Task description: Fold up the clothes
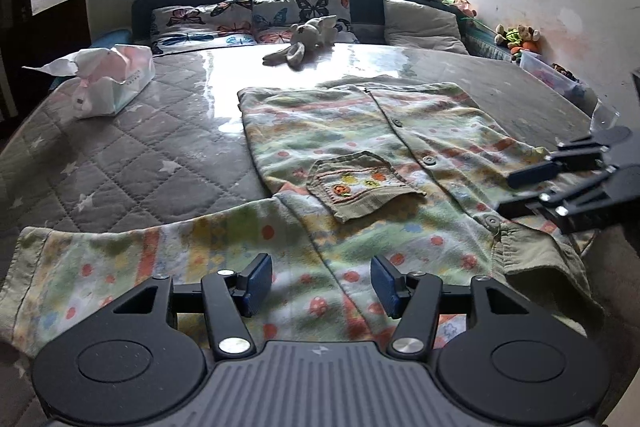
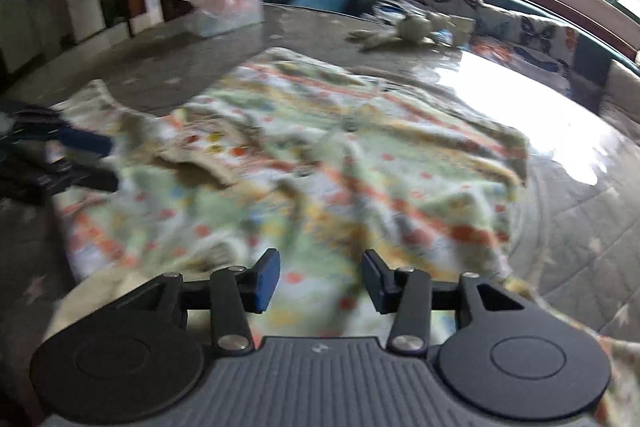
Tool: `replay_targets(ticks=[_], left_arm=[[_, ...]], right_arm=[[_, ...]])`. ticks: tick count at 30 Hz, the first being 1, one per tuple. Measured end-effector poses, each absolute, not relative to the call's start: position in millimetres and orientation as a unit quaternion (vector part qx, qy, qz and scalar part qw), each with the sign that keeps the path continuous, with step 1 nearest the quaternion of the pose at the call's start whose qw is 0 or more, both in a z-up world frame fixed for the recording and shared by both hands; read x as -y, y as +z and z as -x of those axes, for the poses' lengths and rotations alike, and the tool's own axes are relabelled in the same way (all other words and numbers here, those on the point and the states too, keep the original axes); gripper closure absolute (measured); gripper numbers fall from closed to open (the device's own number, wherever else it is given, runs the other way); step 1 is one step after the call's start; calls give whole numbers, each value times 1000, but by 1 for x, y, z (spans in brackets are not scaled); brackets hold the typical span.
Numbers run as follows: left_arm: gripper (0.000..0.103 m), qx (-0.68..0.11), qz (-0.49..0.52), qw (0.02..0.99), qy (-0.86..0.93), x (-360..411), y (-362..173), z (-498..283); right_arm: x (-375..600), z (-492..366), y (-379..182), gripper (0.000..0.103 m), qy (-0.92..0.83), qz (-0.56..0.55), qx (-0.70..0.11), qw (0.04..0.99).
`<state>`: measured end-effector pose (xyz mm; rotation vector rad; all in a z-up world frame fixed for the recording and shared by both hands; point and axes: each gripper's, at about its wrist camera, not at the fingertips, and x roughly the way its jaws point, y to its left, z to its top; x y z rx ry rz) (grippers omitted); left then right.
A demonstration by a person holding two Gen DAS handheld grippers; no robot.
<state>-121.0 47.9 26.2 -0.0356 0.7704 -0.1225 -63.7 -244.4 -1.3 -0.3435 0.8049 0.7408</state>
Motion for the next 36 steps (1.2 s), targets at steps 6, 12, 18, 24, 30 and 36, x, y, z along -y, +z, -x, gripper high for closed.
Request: replay_targets(ticks=[6,12,18,24,30,36], left_arm=[[40,-374,17,926,-48,-51,29,127],[35,-370,16,928,-43,-47,32,128],[27,-361,13,931,-54,-32,37,127],[21,-354,5,932,-78,-7,38,123],[21,-360,-33,926,-108,23,28,125],[21,-370,-54,920,-120,35,18,131]], right_arm=[[247,83,0,56,369,158,-379,834],[252,92,2,49,387,145,-378,828],[249,120,-2,33,401,167,-359,826],[264,133,4,15,395,150,-351,836],[286,136,9,8,360,126,-336,861],[303,128,-4,3,341,97,-364,861]])
